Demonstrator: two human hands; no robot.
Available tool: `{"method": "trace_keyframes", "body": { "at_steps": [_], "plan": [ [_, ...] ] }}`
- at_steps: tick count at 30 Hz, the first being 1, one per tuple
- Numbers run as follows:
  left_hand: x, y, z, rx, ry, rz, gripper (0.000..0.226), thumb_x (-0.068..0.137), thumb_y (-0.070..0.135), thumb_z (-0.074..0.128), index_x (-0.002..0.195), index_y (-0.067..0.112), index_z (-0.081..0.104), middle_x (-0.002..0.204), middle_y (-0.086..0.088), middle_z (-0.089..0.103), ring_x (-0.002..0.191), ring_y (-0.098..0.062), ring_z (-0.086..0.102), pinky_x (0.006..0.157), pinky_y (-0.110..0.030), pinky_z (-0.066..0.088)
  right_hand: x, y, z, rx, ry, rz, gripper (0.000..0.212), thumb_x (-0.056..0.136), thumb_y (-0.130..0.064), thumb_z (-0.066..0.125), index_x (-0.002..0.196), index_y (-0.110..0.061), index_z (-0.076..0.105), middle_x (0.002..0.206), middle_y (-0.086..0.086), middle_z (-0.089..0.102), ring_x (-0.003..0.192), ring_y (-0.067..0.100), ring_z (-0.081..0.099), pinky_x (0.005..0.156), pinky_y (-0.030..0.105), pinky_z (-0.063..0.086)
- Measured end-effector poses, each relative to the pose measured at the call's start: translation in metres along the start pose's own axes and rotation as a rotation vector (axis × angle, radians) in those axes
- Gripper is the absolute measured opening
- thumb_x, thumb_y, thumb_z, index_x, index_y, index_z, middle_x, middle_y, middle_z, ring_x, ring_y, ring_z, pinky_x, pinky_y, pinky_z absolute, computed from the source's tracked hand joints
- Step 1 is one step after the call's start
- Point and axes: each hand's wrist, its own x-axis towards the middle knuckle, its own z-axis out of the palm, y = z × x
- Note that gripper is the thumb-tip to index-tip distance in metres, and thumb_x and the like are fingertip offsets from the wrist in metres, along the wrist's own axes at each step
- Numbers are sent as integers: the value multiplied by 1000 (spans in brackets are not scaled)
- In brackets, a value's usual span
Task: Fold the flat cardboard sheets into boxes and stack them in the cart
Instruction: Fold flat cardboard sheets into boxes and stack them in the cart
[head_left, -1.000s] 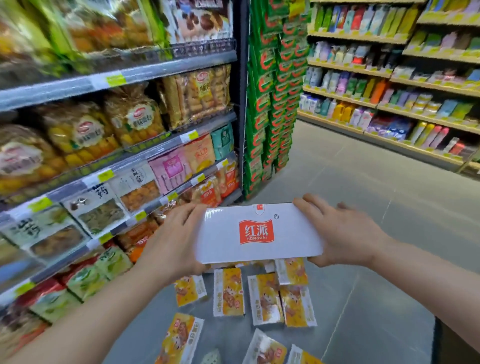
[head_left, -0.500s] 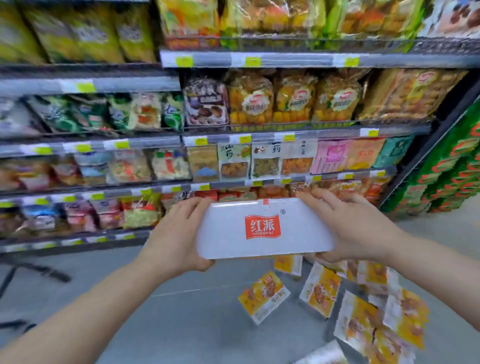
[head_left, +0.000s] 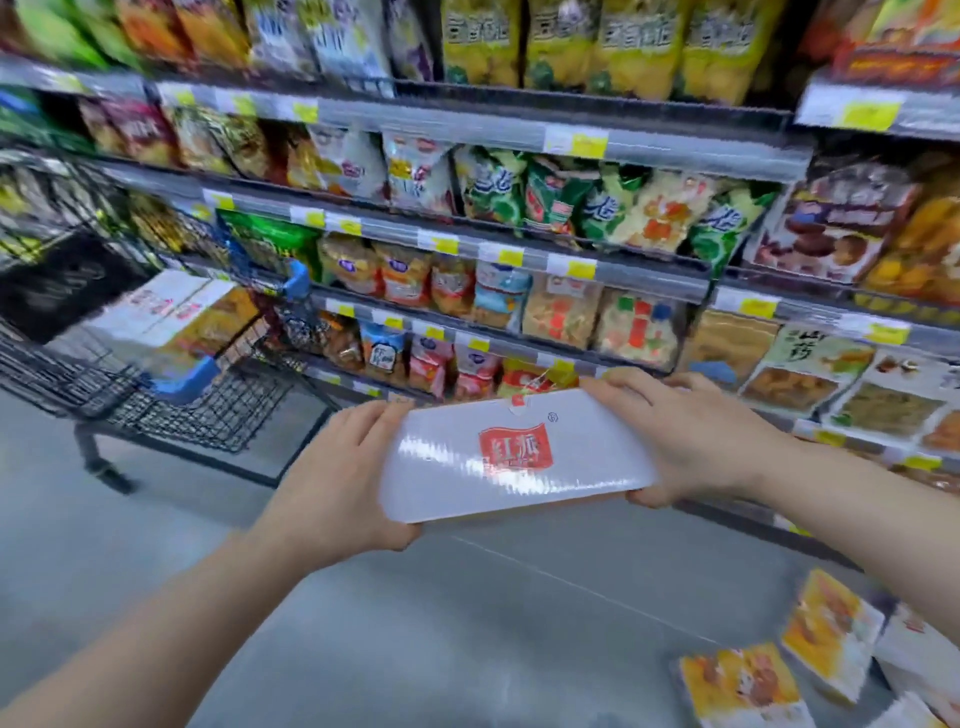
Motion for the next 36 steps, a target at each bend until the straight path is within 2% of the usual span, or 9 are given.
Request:
{"method": "trace_keyframes", "body": {
  "at_steps": [4, 7, 10, 15, 18, 25, 31, 33, 36],
  "plan": [
    [5, -53, 1, -10, 22, -53, 91, 38, 54, 58, 117, 12, 44, 104, -12, 61, 95, -24, 55, 84, -22, 33, 67, -16, -19, -15, 17, -127, 100, 67, -53, 60, 144, -24, 3, 147, -5, 21, 126, 12, 43, 104, 38, 28],
    [16, -82, -2, -40, 54, -116, 87, 41, 58, 49, 117, 17, 40, 104, -10, 62, 96, -16, 46, 84, -18, 36, 117, -18, -27, -69, 116, -202, 98, 55, -62, 47, 140, -20, 24, 133, 2, 46, 101, 14, 62, 84, 40, 46],
    [39, -112, -6, 43, 63, -201, 89, 41, 62, 44, 115, 12, 44, 101, -9, 64, 89, -27, 63, 82, -27, 46, 173, -13, -32, -15, 106, -299, 105, 51, -71, 33, 144, -24, 18, 142, -4, 35, 117, 13, 54, 95, 39, 38],
    [95, -161, -19, 100, 23, -333, 96, 43, 64, 46, 116, 3, 52, 107, -15, 62, 91, -36, 63, 78, -43, 52, 277, 4, -57, -47, 99, -398, 91, 55, -74, 34, 122, -14, 47, 109, 0, 65, 81, 10, 69, 63, 32, 54],
    [132, -186, -31, 80, -19, -415, 103, 42, 67, 44, 122, 4, 50, 114, -14, 60, 99, -34, 59, 83, -42, 50, 337, 16, -75, -33, 74, -492, 93, 56, -75, 39, 125, -14, 46, 114, 2, 63, 87, 12, 68, 71, 38, 53],
    [177, -237, -39, 63, 77, -501, 92, 45, 68, 46, 118, 12, 39, 105, -15, 63, 86, -35, 61, 77, -42, 51, 439, 18, -111, -36, 7, -575, 96, 55, -74, 37, 125, -12, 51, 113, 3, 63, 86, 12, 69, 72, 36, 52],
    [194, -296, -57, 56, 152, -557, 95, 44, 69, 46, 120, 13, 37, 107, -15, 60, 96, -29, 54, 81, -44, 48, 508, -7, -142, -36, 178, -652, 95, 52, -71, 40, 127, -12, 46, 111, 4, 64, 82, 12, 69, 71, 41, 53],
    [198, -318, -64, 42, 167, -567, 95, 45, 69, 48, 122, 13, 37, 109, -16, 59, 97, -34, 55, 82, -46, 47, 529, -21, -152, -37, 204, -678, 97, 54, -70, 39, 133, -13, 42, 121, 4, 58, 94, 13, 66, 82, 45, 49],
    [202, -362, -71, 56, 171, -565, 94, 47, 69, 48, 121, 14, 35, 110, -17, 58, 94, -38, 57, 82, -46, 47, 567, -45, -163, -44, 116, -658, 102, 63, -68, 53, 146, -24, 12, 147, -7, 25, 128, 10, 39, 109, 39, 22]
  ]
}}
